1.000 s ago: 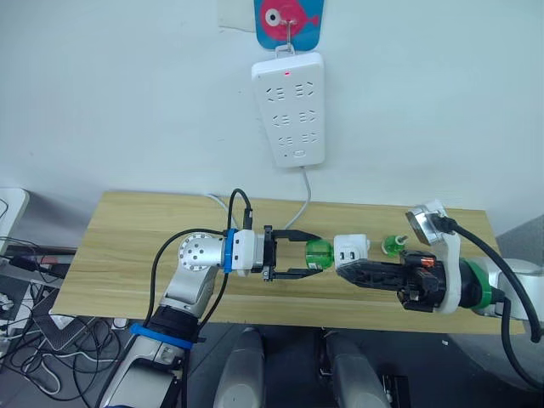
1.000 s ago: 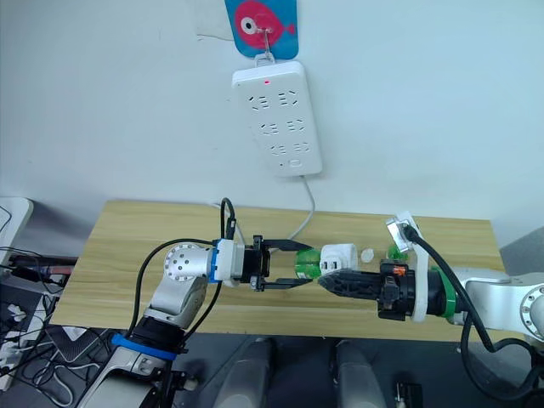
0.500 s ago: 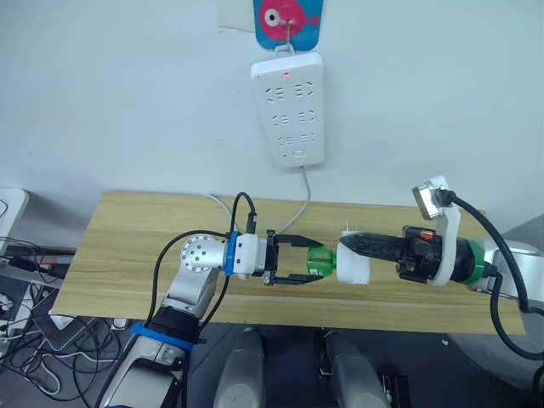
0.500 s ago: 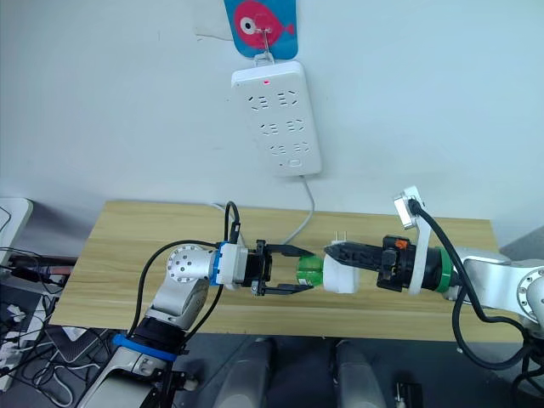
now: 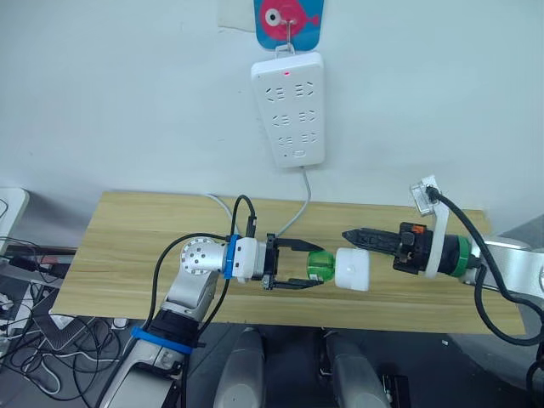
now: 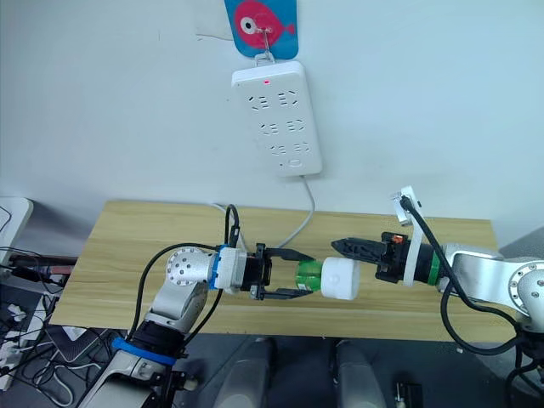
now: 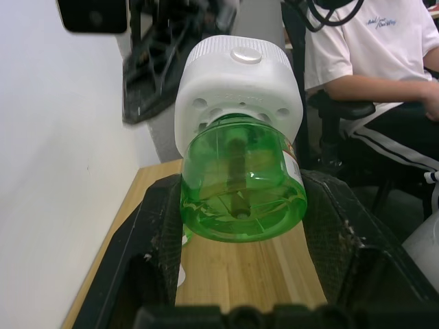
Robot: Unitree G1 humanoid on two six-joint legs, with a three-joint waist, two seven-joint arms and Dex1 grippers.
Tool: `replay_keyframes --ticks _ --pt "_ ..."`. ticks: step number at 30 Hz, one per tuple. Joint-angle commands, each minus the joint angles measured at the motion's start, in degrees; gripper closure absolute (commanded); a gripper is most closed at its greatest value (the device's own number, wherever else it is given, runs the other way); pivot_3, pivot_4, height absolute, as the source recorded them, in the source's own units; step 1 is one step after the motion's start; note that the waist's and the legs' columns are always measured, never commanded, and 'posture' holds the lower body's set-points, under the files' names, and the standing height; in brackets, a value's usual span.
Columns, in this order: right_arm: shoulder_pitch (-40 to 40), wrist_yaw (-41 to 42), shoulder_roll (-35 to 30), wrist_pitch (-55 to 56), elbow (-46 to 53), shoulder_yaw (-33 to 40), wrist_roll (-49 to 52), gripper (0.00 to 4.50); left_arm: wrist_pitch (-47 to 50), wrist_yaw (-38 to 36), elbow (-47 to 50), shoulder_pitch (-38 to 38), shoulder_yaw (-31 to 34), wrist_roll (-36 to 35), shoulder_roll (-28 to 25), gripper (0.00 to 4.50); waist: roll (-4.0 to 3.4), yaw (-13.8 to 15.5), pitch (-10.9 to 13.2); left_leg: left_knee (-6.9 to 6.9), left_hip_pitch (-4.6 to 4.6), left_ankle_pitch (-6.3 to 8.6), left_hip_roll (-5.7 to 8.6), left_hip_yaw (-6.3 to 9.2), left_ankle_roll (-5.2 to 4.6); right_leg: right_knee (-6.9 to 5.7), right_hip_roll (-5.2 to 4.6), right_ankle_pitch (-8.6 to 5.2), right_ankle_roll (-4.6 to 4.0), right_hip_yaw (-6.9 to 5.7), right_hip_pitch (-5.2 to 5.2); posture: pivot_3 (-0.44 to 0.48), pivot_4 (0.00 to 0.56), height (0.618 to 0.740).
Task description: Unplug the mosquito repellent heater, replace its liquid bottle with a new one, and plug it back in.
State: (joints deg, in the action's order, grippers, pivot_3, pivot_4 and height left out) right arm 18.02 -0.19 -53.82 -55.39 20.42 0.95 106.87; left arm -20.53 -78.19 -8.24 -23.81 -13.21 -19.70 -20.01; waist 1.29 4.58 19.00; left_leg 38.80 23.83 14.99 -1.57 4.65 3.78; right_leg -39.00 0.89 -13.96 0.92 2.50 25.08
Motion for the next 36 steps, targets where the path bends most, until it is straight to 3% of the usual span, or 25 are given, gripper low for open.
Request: replay_keyframes --ticks 1,6,21,36 --pt "-2.71 -0.01 1.38 -0.20 0.13 0.19 -4.14 4.48 1.35 0.70 3.39 0.18 0.69 -2.95 0.40 2.27 0.00 0.00 0.00 0.00 0.00 0.00 0.00 0.00 0.00 0.00 0.00 0.00 0.00 0.00 0.00 0.214 0.274 0.740" --pt "-5.49 0.49 2.81 -1.01 1.71 0.99 -5.50 4.48 1.70 1.27 2.88 -0.36 0.78 -2.51 0.32 2.27 0.00 0.00 0.00 0.00 0.01 0.00 0.00 -0.01 0.00 -0.01 -0.01 0.00 0.00 0.01 0.02 0.214 0.273 0.740" --pt "-11.90 -1.18 -0.06 1.35 12.25 0.77 6.13 4.48 -0.29 4.91 -1.57 -1.65 0.42 1.95 0.01 2.27 0.00 -0.13 0.00 0.00 0.01 0.00 0.00 0.01 0.00 0.00 0.01 -0.01 0.01 0.01 0.00 0.199 0.294 0.740" --pt "-3.21 0.46 -0.08 3.63 11.49 0.17 6.13 4.48 -3.34 2.34 -3.44 -2.03 -1.15 2.91 -0.61 2.27 0.00 -0.30 0.00 0.00 0.02 0.00 0.00 0.01 0.00 0.02 0.01 -0.01 0.01 0.00 0.01 0.176 0.303 0.740"
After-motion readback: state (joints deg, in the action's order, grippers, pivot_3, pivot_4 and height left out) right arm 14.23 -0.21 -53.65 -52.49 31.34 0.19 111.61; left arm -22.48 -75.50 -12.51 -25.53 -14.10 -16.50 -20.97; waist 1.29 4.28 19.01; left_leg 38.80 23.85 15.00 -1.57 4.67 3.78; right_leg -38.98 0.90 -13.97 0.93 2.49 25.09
